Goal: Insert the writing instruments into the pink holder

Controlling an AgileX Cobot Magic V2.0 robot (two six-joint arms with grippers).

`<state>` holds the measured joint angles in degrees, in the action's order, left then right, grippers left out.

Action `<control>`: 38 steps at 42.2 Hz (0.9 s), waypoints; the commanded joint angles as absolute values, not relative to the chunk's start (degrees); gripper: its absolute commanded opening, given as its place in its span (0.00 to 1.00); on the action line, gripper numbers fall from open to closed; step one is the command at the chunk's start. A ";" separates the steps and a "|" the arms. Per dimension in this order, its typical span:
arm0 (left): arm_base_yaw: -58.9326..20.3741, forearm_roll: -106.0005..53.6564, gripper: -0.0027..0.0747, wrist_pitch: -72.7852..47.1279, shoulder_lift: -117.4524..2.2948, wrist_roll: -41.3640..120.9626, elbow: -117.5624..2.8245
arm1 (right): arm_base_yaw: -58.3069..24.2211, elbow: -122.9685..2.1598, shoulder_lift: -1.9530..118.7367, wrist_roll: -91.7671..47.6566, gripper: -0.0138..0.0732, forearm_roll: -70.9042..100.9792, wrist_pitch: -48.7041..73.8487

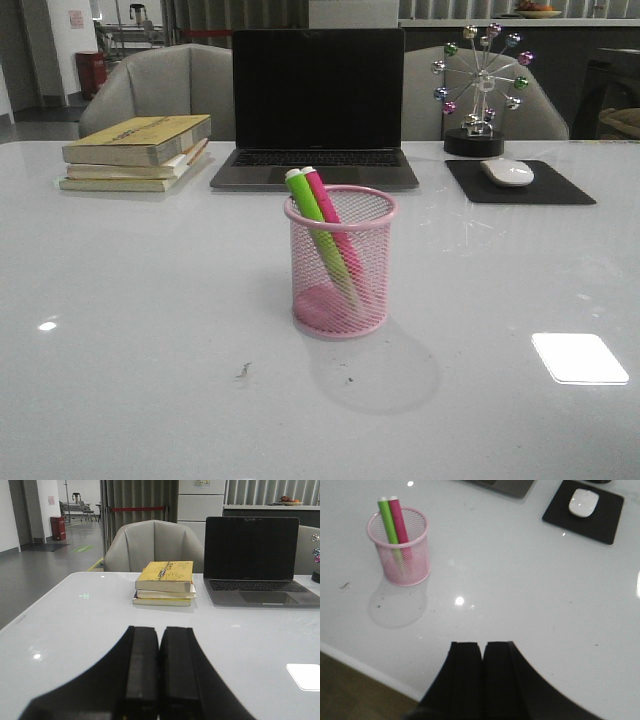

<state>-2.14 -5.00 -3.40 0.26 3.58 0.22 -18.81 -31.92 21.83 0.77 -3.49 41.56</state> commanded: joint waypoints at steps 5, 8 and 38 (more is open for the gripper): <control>-2.51 -5.64 0.15 1.70 1.40 3.64 0.54 | -7.50 -20.78 11.58 -0.56 0.22 -2.80 21.12; -2.51 -5.64 0.15 1.70 1.40 3.64 0.54 | -4.61 -16.12 7.55 -0.35 0.22 -2.80 15.85; -2.51 -5.64 0.15 1.70 1.40 3.64 0.54 | 1.17 1.35 -1.76 -0.35 0.22 3.24 -3.73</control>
